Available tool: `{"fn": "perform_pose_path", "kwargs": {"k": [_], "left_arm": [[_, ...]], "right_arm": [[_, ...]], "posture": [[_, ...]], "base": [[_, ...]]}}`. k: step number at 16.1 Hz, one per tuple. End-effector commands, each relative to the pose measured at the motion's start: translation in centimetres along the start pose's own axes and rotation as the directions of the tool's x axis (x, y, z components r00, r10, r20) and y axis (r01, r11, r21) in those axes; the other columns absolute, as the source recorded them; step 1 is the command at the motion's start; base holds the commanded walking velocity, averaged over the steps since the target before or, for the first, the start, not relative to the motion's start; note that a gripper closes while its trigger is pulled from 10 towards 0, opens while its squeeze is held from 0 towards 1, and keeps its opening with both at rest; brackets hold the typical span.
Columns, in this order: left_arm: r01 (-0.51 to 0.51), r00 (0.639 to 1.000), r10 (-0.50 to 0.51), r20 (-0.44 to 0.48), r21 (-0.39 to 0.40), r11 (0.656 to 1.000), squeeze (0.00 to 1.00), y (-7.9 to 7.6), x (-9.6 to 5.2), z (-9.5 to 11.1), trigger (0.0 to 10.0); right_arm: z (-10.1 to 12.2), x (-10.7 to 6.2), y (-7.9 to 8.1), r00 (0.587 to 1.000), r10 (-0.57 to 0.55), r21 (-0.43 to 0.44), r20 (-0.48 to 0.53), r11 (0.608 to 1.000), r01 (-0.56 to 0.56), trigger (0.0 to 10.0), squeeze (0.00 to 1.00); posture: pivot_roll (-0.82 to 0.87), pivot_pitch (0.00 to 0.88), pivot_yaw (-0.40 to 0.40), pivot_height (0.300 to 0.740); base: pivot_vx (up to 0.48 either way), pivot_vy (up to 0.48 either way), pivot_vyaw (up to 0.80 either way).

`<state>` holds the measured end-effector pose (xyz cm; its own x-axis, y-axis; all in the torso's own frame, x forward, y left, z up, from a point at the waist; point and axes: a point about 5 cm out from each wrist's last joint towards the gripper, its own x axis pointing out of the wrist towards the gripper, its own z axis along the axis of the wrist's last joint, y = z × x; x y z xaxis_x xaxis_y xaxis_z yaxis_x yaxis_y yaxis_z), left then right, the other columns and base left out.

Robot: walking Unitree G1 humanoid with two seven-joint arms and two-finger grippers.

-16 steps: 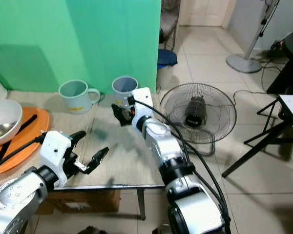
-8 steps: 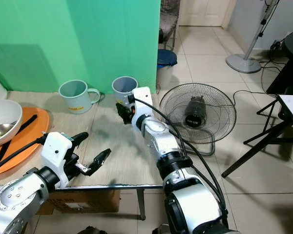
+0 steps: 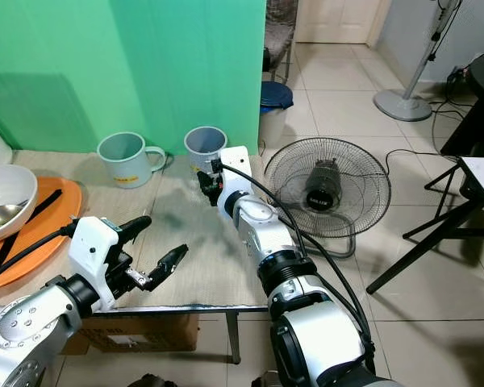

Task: Setting the table

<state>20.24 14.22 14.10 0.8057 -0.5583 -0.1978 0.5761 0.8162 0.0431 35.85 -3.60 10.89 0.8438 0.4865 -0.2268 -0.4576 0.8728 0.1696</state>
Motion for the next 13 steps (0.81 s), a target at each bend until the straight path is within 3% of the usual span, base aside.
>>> {"fn": "perform_pose_path", "kwargs": {"k": [1, 11, 13], "left_arm": [[0.009, 1.000, -0.009, 0.017, 0.013, 1.000, 0.00, -0.04, -0.02, 0.47, 10.0], [0.015, 1.000, -0.015, 0.008, 0.015, 1.000, 0.00, -0.07, -0.04, 0.40, 10.0], [0.015, 1.000, -0.015, 0.010, 0.017, 1.000, 0.00, -0.09, -0.07, 0.50, 10.0]], "right_arm": [[0.42, 0.15, 0.09, 1.000, 0.004, 0.006, 0.012, 1.000, -0.004, 0.0, 0.00], [-0.02, -0.04, 0.01, 1.000, 0.010, 0.028, 0.015, 1.000, -0.011, 0.0, 0.00], [0.45, -0.50, -0.14, 0.997, 0.054, 0.020, 0.060, 0.998, -0.056, 0.0, 0.00]], "posture": [[-0.06, 0.047, 0.027, 0.740], [-0.06, 0.050, 0.040, 0.740], [-0.06, 0.046, 0.040, 0.740]], "base": [[0.000, 0.000, 0.00], [0.000, 0.000, 0.00], [0.000, 0.000, 0.00]]}}
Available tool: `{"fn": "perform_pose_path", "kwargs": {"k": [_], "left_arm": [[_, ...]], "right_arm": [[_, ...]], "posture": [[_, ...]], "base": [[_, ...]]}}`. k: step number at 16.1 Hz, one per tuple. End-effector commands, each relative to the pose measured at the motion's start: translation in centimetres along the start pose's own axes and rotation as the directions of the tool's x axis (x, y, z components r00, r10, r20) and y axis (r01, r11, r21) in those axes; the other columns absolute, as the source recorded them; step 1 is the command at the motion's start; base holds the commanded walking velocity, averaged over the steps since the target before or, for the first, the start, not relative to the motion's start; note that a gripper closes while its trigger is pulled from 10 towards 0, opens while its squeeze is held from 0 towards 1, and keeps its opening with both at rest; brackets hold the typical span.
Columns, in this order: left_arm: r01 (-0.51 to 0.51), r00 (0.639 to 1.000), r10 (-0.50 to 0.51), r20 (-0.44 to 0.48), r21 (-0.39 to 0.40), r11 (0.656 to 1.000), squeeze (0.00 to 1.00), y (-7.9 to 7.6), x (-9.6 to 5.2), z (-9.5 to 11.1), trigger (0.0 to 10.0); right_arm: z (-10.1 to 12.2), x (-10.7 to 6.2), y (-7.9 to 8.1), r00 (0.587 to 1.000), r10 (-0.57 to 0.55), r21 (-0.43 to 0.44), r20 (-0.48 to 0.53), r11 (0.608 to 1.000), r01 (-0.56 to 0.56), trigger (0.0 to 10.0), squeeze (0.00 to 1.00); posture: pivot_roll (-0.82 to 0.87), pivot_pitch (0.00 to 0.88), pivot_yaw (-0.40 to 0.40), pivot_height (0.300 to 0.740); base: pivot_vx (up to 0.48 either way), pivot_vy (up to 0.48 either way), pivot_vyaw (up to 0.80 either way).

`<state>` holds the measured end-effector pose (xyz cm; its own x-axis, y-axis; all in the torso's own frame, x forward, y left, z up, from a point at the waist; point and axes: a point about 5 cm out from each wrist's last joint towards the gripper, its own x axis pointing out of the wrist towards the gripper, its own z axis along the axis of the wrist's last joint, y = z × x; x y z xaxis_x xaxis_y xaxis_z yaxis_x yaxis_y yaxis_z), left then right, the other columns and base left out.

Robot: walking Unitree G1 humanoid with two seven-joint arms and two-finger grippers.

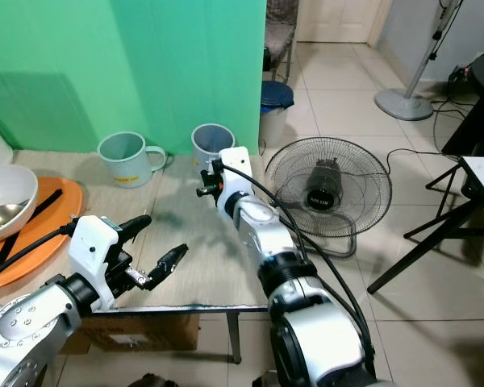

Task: Setting the table

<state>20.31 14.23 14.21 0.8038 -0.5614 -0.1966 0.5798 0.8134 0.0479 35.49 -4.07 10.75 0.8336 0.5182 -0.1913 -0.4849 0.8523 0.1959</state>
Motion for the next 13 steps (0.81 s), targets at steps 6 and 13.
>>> {"fn": "perform_pose_path", "kwargs": {"k": [6, 13], "left_arm": [[-0.002, 1.000, 0.002, 0.027, -0.018, 1.000, 0.00, -0.9, -0.3, 0.4, 10.0], [-0.242, 0.964, 0.239, 0.114, 0.012, 0.970, 0.00, 0.1, 1.2, 1.3, 10.0]], "right_arm": [[3.9, -6.7, -1.6, 0.960, 0.170, -0.101, 0.221, 0.983, -0.151, 0.0, 0.00], [4.1, -14.0, -3.4, 0.959, -0.104, -0.052, 0.262, 0.991, 0.121, 10.0, 0.00]], "posture": [[-0.07, 0.034, 0.046, 0.740], [-0.11, 0.007, 0.055, 0.740]], "base": [[0.000, 0.000, 0.00], [0.000, 0.000, -0.32]]}}
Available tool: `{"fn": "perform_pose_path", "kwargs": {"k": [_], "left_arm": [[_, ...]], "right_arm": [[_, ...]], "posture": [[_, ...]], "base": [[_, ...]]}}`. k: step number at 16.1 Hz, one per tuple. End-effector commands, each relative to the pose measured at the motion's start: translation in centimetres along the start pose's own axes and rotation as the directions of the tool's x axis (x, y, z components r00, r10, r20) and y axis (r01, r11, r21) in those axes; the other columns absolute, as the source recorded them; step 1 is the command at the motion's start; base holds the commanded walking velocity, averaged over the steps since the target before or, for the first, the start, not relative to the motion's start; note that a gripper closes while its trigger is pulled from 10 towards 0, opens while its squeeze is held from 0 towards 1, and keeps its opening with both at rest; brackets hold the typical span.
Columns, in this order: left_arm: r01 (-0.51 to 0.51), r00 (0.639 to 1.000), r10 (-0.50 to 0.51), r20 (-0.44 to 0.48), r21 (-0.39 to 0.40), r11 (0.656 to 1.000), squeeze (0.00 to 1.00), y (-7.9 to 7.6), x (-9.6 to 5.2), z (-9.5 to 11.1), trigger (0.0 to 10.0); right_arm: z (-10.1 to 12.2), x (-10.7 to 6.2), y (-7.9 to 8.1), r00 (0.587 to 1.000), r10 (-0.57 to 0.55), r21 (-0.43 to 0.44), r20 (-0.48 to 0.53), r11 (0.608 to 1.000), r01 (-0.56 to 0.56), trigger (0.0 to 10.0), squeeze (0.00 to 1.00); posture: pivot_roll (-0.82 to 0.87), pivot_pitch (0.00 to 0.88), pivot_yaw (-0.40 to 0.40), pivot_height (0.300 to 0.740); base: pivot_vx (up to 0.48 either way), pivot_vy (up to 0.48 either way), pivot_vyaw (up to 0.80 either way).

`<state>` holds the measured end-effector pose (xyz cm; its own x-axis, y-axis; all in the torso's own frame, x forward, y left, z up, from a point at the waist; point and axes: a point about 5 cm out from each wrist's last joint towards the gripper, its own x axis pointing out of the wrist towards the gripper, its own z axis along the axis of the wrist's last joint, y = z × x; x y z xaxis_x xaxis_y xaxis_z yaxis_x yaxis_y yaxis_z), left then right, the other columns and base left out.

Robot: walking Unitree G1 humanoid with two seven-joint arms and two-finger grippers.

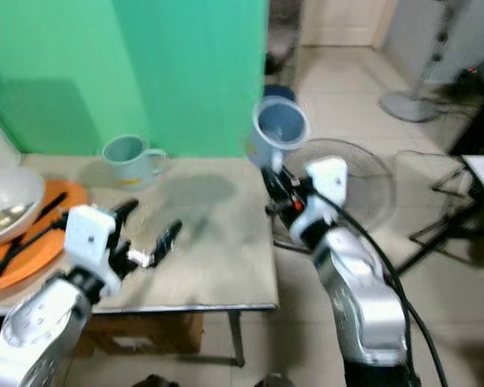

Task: Setting the table

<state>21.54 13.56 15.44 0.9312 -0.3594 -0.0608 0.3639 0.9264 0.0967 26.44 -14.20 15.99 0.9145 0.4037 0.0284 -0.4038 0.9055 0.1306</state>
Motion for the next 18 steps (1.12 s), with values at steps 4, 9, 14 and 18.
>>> {"fn": "perform_pose_path", "kwargs": {"k": [4, 9, 14, 18], "left_arm": [[-0.126, 0.992, 0.126, -0.023, 0.020, 0.992, 0.00, 0.4, 0.6, -0.6, 10.0], [-0.214, 0.977, 0.214, -0.014, 0.017, 0.977, 0.00, 0.7, 0.2, -0.7, 10.0], [-0.360, 0.933, 0.360, -0.019, 0.014, 0.933, 0.00, 2.1, -0.7, -1.0, 10.0], [-0.376, 0.926, 0.377, -0.006, 0.043, 0.926, 0.00, 2.8, -0.8, -0.8, 10.0]], "right_arm": [[0.0, -1.5, -1.8, 0.984, -0.173, -0.051, -0.045, 0.984, 0.170, 10.0, 0.00], [-0.2, -1.0, -2.3, 0.975, -0.199, -0.079, -0.102, 0.978, 0.192, 10.0, 0.00], [-1.2, -0.3, -2.3, 0.962, -0.214, -0.080, -0.168, 0.976, 0.203, 10.0, 0.00], [-1.4, -0.1, -2.4, 0.958, -0.219, -0.071, -0.188, 0.975, 0.209, 10.0, 0.00]], "posture": [[-0.12, 0.002, 0.041, 0.740], [-0.11, 0.016, 0.009, 0.740], [-0.10, 0.024, 0.008, 0.740], [-0.10, 0.028, 0.017, 0.740]], "base": [[0.000, 0.000, -0.80], [0.000, 0.000, -0.80], [0.000, 0.000, -0.80], [0.000, 0.000, -0.80]]}}
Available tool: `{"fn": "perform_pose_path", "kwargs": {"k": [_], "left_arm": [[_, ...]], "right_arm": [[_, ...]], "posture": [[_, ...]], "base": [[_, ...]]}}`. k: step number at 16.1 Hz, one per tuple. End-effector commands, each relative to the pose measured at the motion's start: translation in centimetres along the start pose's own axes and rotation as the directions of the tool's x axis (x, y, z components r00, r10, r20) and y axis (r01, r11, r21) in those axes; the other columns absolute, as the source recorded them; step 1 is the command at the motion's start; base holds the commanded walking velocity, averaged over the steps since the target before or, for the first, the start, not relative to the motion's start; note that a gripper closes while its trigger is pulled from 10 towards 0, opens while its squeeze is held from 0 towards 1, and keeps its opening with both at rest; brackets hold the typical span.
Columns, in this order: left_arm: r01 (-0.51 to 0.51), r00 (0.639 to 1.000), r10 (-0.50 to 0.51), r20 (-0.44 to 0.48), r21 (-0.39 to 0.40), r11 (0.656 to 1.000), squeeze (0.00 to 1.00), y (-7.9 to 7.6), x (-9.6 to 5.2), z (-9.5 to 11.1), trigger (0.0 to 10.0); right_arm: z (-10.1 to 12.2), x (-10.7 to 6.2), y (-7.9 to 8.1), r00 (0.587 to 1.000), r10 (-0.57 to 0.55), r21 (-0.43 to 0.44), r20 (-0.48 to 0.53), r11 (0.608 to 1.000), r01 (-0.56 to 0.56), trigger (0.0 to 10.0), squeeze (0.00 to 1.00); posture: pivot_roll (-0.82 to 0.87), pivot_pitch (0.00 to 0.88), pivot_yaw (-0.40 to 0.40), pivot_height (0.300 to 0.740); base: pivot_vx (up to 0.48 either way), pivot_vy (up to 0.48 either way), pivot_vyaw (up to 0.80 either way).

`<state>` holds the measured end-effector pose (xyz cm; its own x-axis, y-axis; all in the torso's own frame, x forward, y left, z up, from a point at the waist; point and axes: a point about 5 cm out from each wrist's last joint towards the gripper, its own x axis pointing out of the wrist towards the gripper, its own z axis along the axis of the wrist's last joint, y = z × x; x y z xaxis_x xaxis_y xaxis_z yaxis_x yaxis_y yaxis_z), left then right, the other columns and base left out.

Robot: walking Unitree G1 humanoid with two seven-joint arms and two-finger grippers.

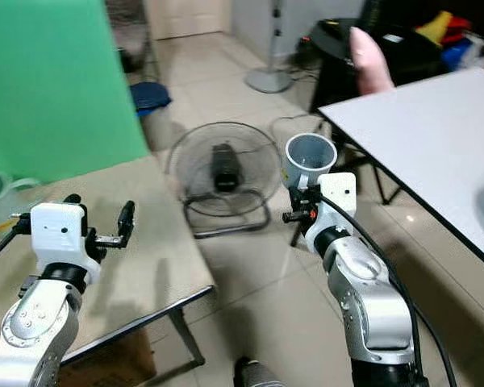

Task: Setting the table

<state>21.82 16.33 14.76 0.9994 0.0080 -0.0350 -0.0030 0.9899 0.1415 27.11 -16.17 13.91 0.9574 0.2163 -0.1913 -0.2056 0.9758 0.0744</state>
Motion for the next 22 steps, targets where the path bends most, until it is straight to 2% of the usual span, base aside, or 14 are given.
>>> {"fn": "perform_pose_path", "kwargs": {"k": [1, 3, 8, 10, 12, 16, 19, 22], "left_arm": [[-0.007, 1.000, 0.007, 0.009, 0.017, 1.000, 0.00, 0.2, 0.0, 0.2, 10.0], [-0.004, 1.000, 0.004, 0.002, 0.017, 1.000, 0.00, 0.1, 0.0, 0.1, 10.0], [-0.017, 1.000, 0.017, 0.002, 0.013, 1.000, 0.00, 0.0, 0.3, 0.1, 10.0], [-0.063, 0.998, 0.063, 0.012, -0.039, 0.997, 0.00, 0.6, 0.3, 0.3, 10.0], [-0.090, 0.996, 0.090, 0.016, -0.003, 0.996, 0.00, 1.0, 0.2, 0.5, 10.0], [-0.115, 0.992, 0.115, 0.047, 0.012, 0.993, 0.00, 1.6, 0.2, 0.7, 10.0], [-0.094, 0.993, 0.095, 0.067, -0.025, 0.995, 0.00, 2.0, 0.7, 1.2, 10.0], [-0.070, 0.995, 0.072, 0.065, -0.041, 0.997, 0.00, 1.7, 1.0, 1.3, 10.0]], "right_arm": [[0.3, 0.0, -0.1, 1.000, -0.007, -0.013, 0.002, 1.000, 0.007, 10.0, 0.00], [0.2, -0.1, -0.1, 1.000, -0.012, -0.016, -0.004, 1.000, 0.012, 10.0, 0.00], [0.2, 0.0, 0.0, 1.000, -0.020, -0.017, -0.014, 1.000, 0.020, 10.0, 0.00], [0.3, 0.0, 0.1, 1.000, -0.016, -0.019, -0.019, 1.000, 0.015, 10.0, 0.00], [0.4, 0.1, 0.3, 1.000, -0.008, -0.019, -0.020, 1.000, 0.008, 10.0, 0.00], [0.5, 0.3, 0.6, 1.000, 0.001, -0.018, -0.020, 1.000, -0.001, 10.0, 0.00], [1.6, 0.7, 1.2, 0.999, 0.020, -0.017, 0.028, 1.000, -0.020, 10.0, 0.00], [2.8, 1.3, 1.7, 0.996, 0.050, -0.019, 0.077, 0.999, -0.049, 10.0, 0.00]], "posture": [[-0.10, 0.030, 0.019, 0.740], [-0.11, 0.031, 0.023, 0.740], [-0.11, 0.030, 0.018, 0.740], [-0.11, 0.031, 0.008, 0.740], [-0.11, 0.031, 0.000, 0.740], [-0.11, 0.032, -0.004, 0.740], [-0.11, 0.029, 0.010, 0.740], [-0.12, 0.029, 0.017, 0.740]], "base": [[0.000, 0.000, -0.80], [0.000, 0.000, -0.80], [0.000, -0.384, -0.80], [0.000, 0.000, -0.80], [0.000, 0.000, -0.80], [0.000, 0.000, -0.80], [0.197, 0.000, -0.80], [0.370, 0.000, 0.00]]}}
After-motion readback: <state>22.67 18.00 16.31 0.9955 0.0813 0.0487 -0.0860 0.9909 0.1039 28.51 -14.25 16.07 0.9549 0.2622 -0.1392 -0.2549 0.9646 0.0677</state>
